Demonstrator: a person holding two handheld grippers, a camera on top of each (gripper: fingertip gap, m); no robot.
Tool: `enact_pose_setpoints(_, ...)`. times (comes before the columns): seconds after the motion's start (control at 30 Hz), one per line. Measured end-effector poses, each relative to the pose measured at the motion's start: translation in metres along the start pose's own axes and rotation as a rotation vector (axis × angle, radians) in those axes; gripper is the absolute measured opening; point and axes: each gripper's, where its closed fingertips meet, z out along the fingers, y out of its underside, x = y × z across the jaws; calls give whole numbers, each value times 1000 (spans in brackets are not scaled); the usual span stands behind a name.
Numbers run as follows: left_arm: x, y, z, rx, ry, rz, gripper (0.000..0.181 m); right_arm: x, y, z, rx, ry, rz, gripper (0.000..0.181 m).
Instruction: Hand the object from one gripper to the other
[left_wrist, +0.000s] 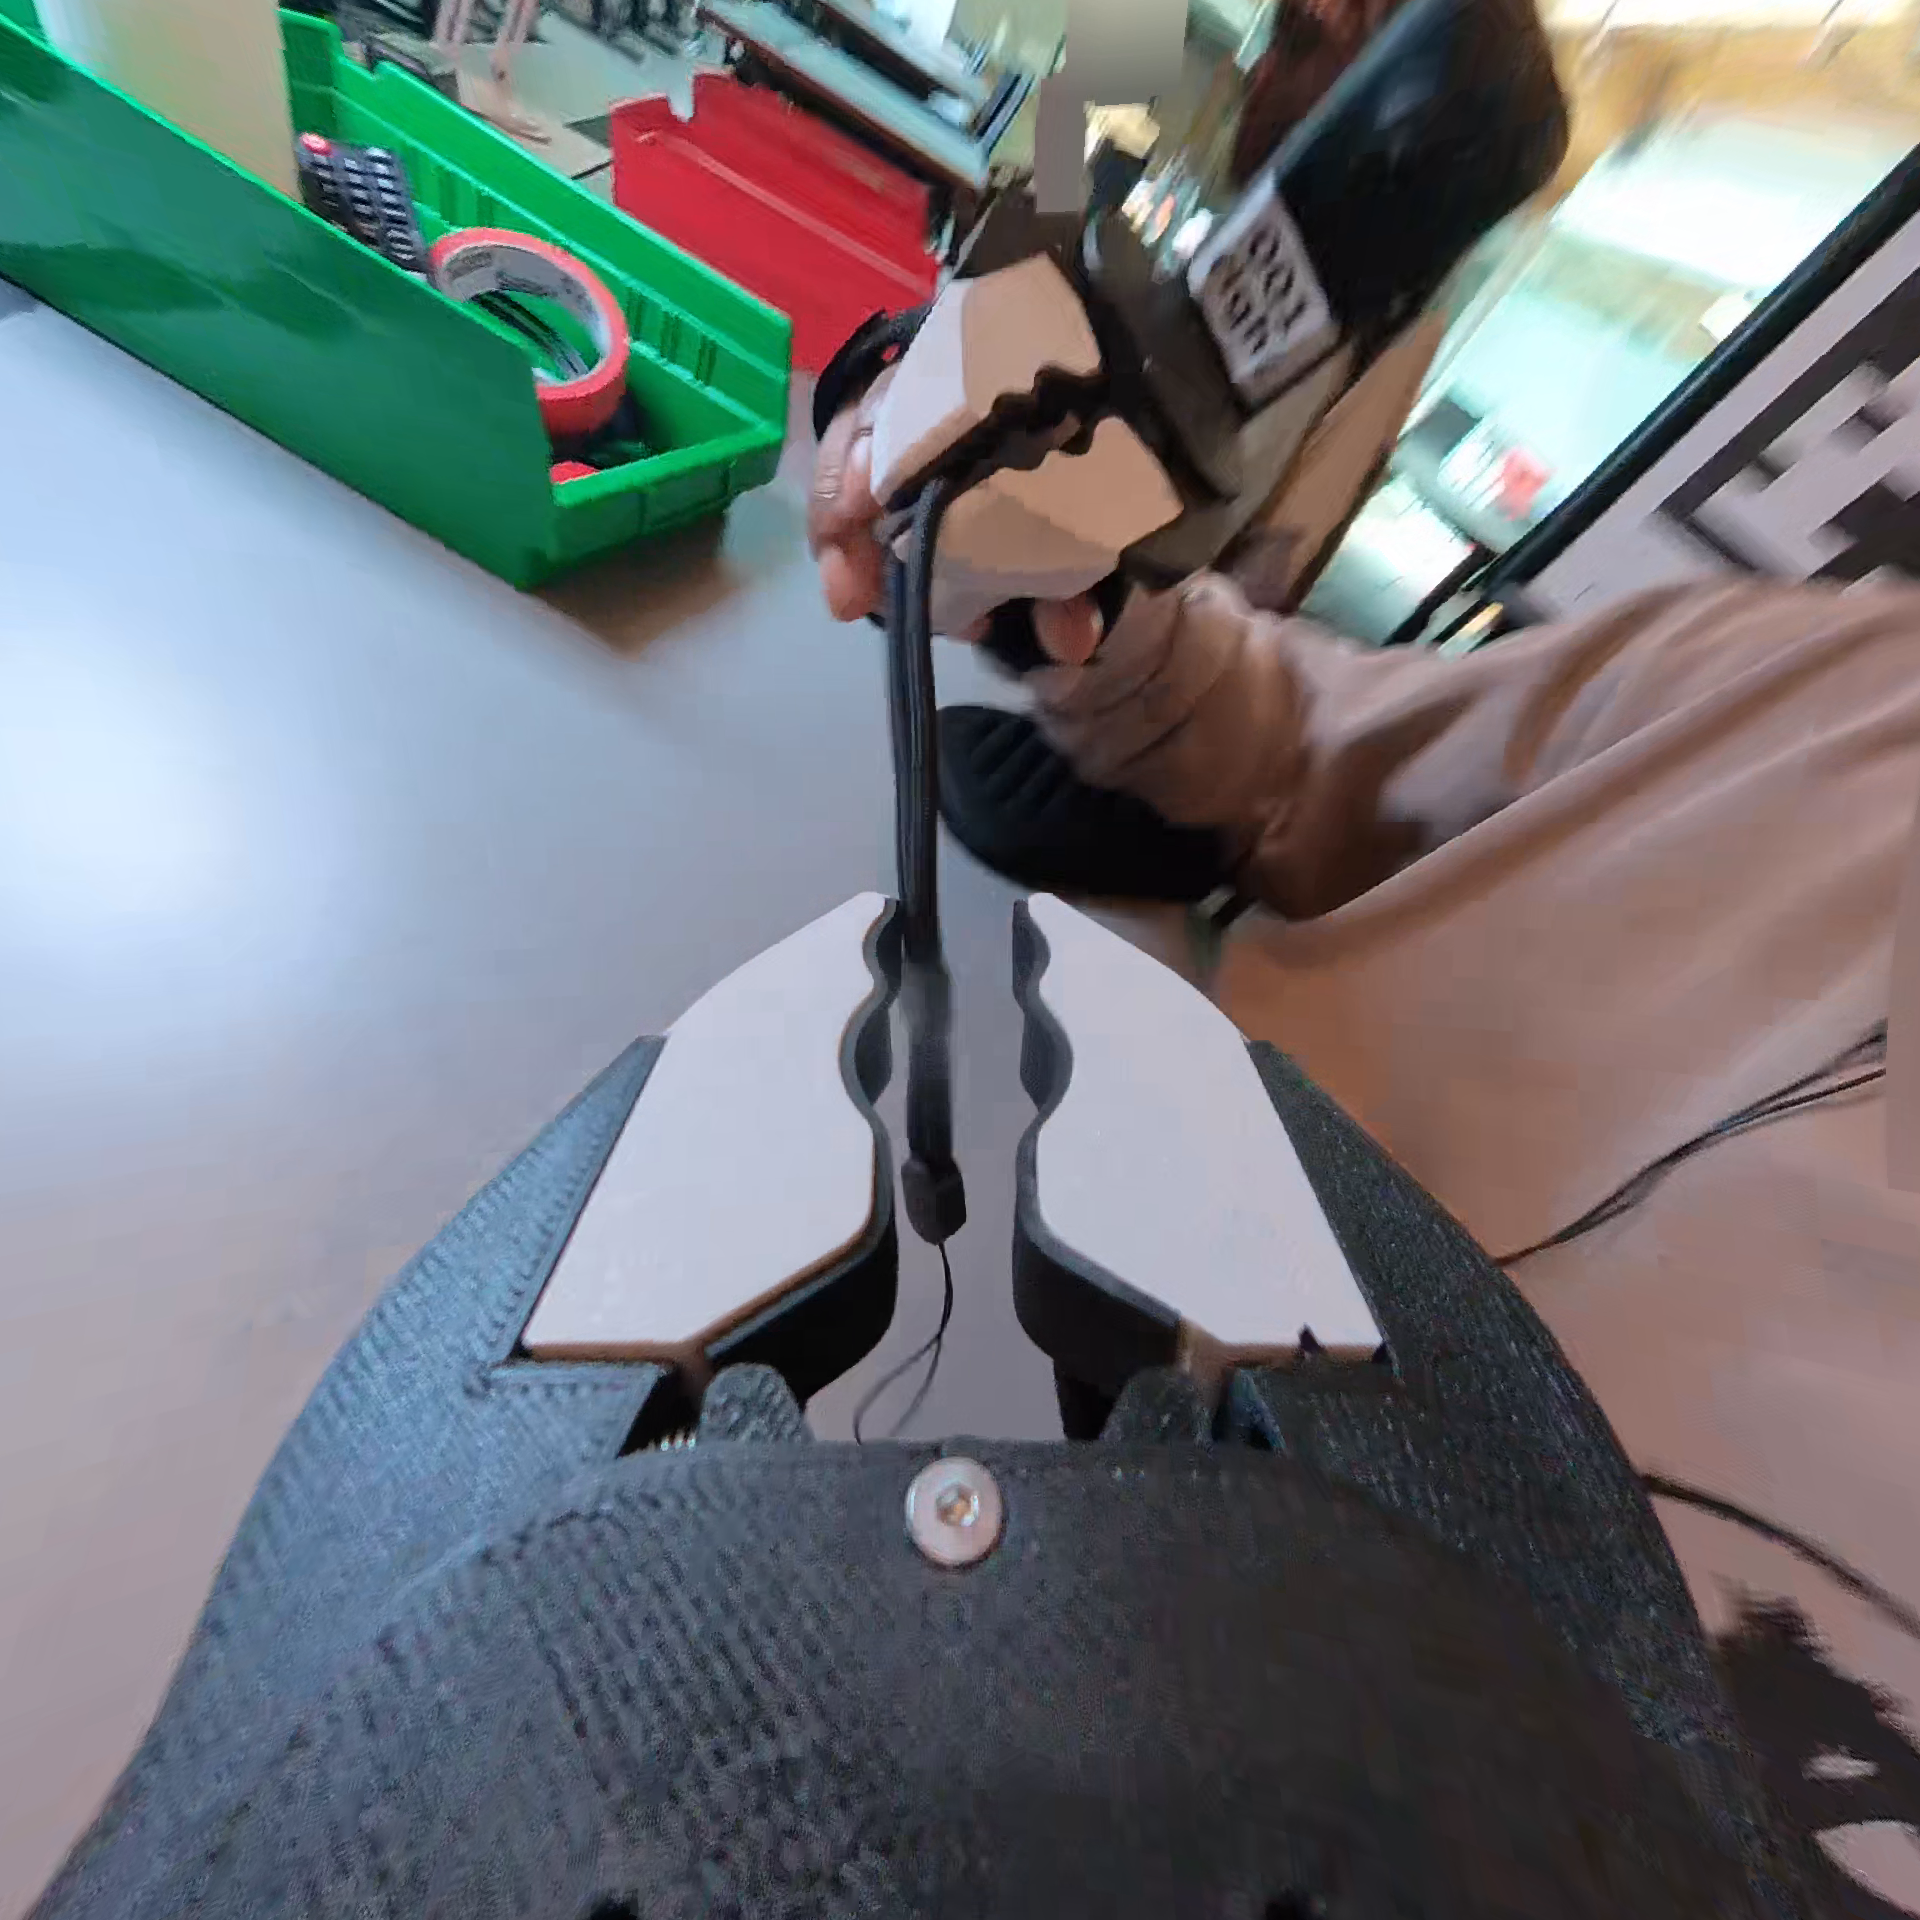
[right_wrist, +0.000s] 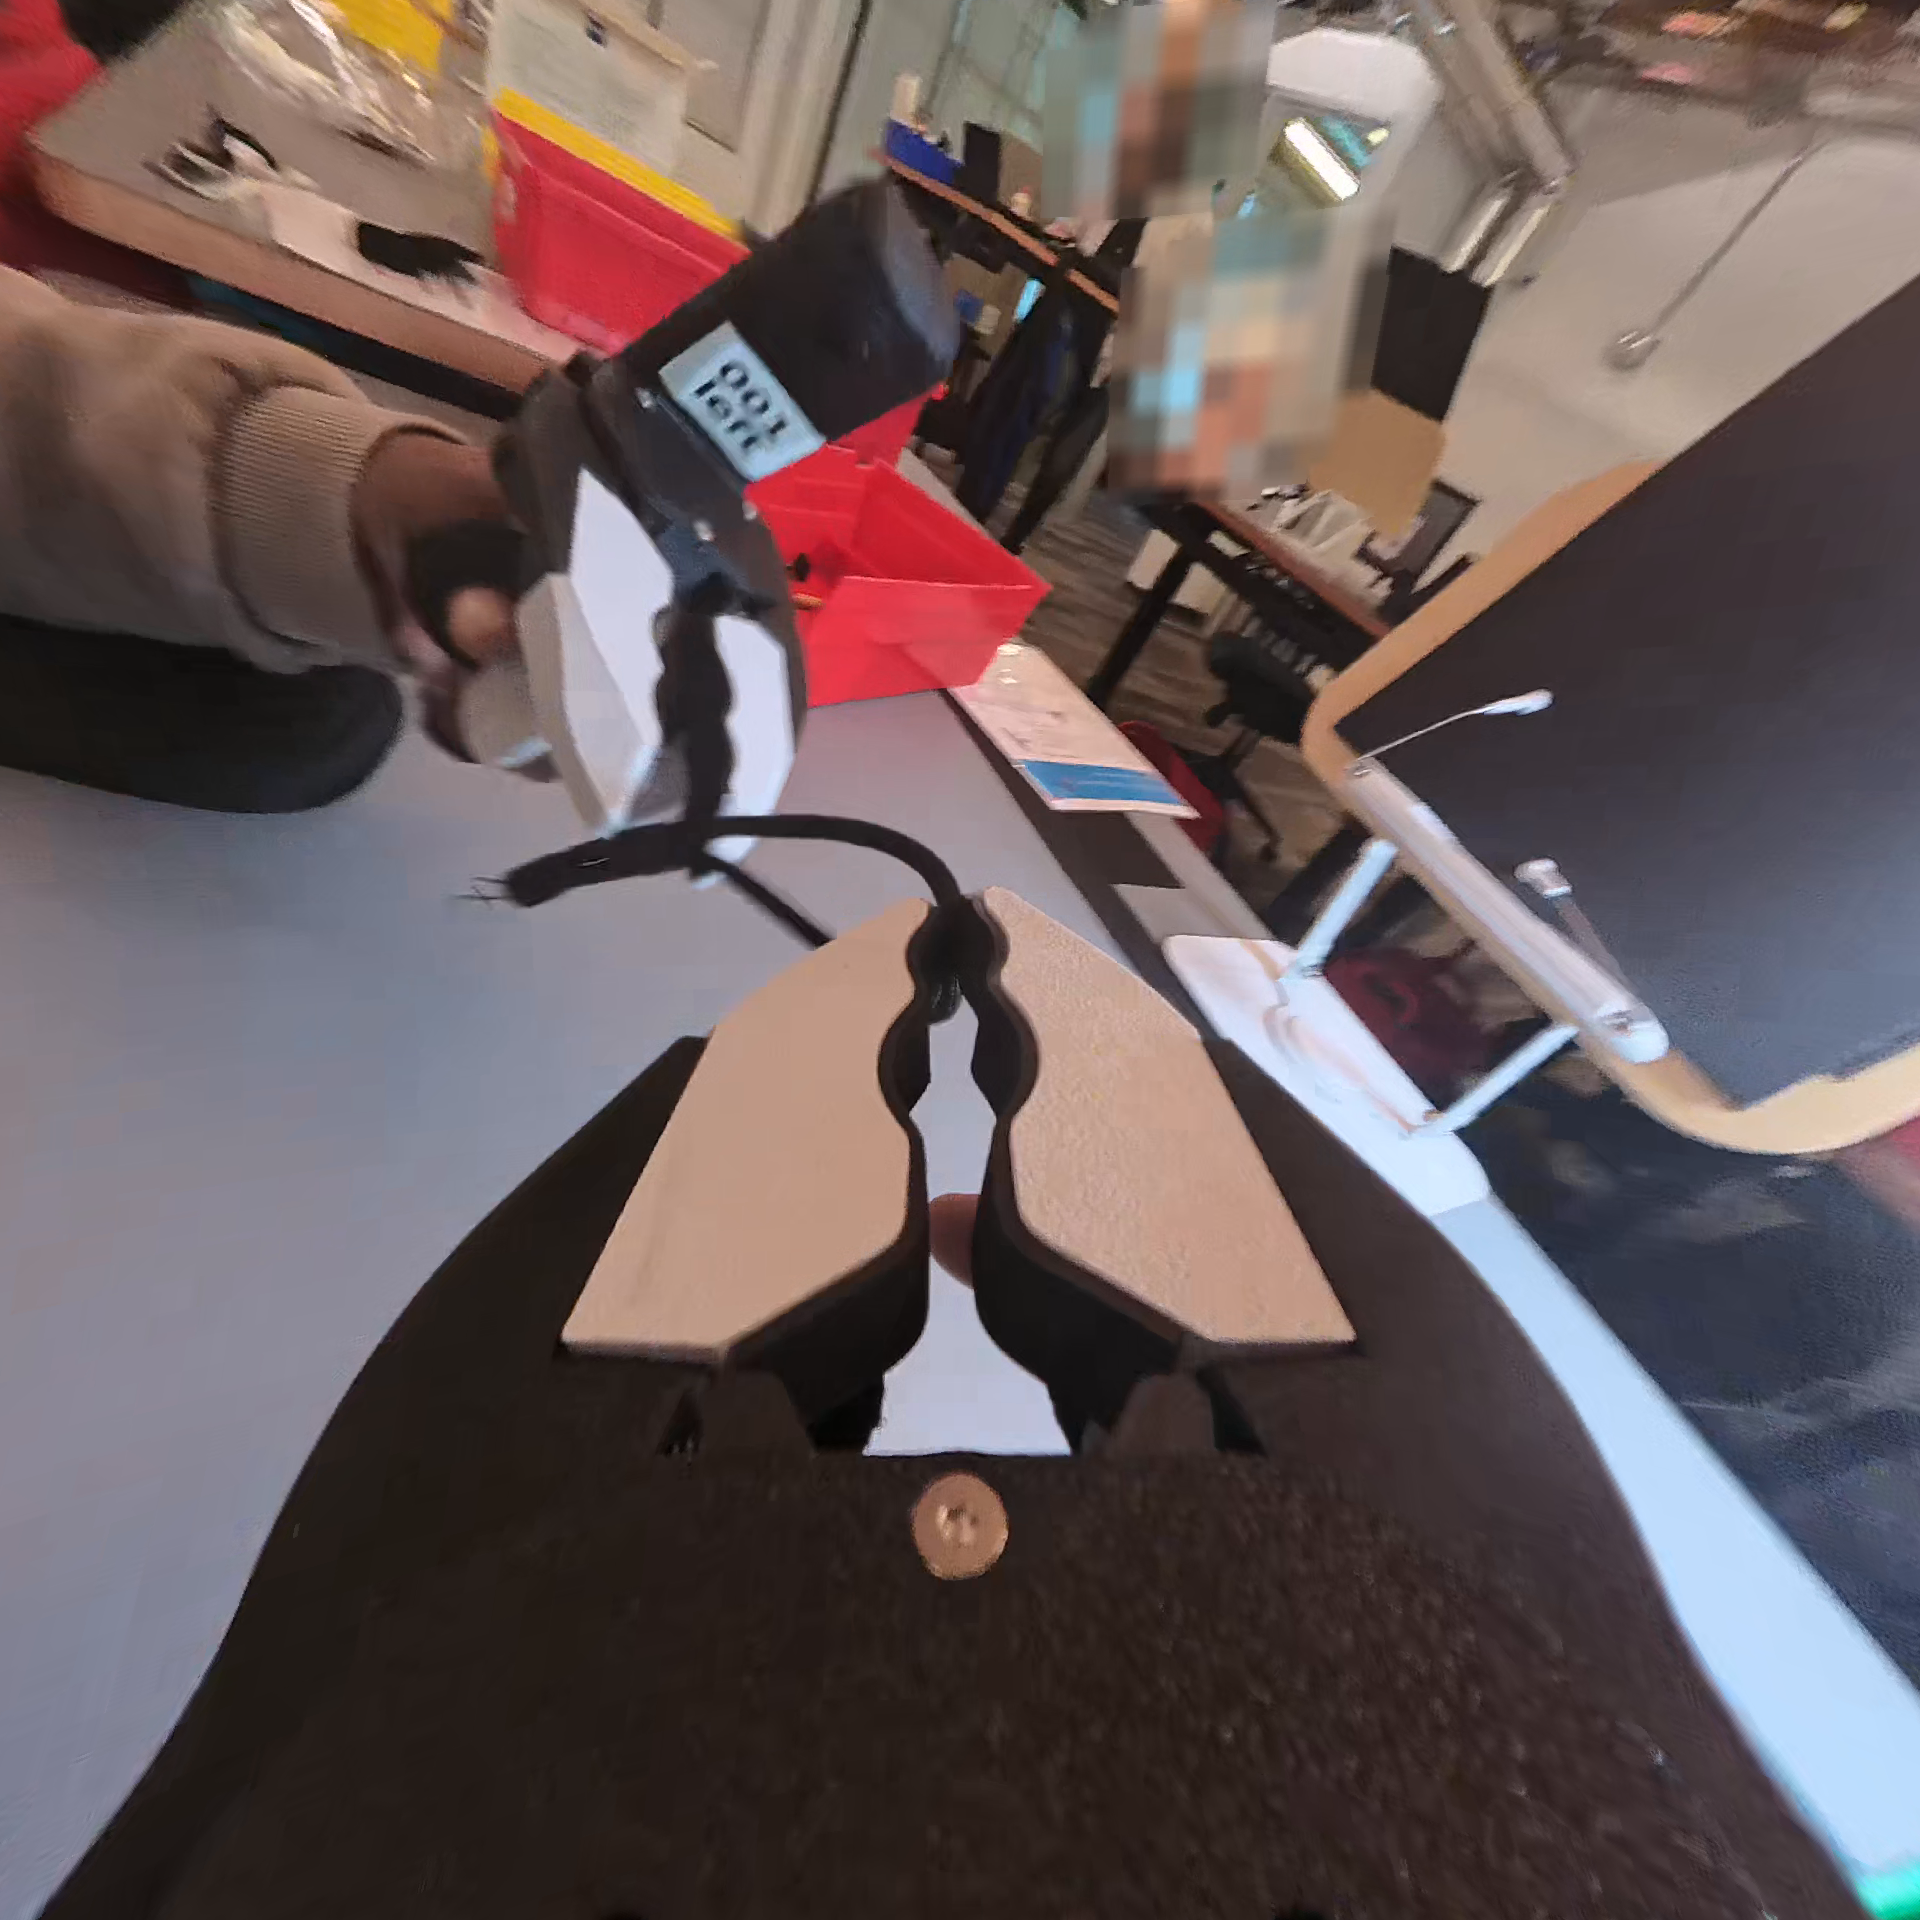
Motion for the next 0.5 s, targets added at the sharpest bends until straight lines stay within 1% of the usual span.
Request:
enact_pose_setpoints(0.1, 16, -8, 9, 120, 234, -274, 20, 19, -12, -1, -1, 142, -130, 3)
enact_pose_setpoints(0.17, 29, -7, 17, 143, 402, -417, 23, 29, -18, -3, -2, 223, -201, 3)
enact_pose_setpoints(0.2, 33, -5, 22, 139, 448, -454, 24, 32, -19, -4, -12, 257, -229, 3)
enact_pose_setpoints(0.27, 40, 3, 33, 117, 483, -478, 25, 40, -22, -9, -7, 325, -263, 2)
enact_pose_setpoints(0.37, 50, 8, 44, 101, 530, -504, 29, 42, -28, -15, 41, 358, -275, 3)
enact_pose_setpoints(0.43, 47, 0, 44, 164, 527, -528, 32, 36, -32, -16, 78, 350, -288, 3)
enact_pose_setpoints(0.5, 36, -13, 38, 278, 514, -574, 34, 16, -35, -13, 137, 280, -339, 3)
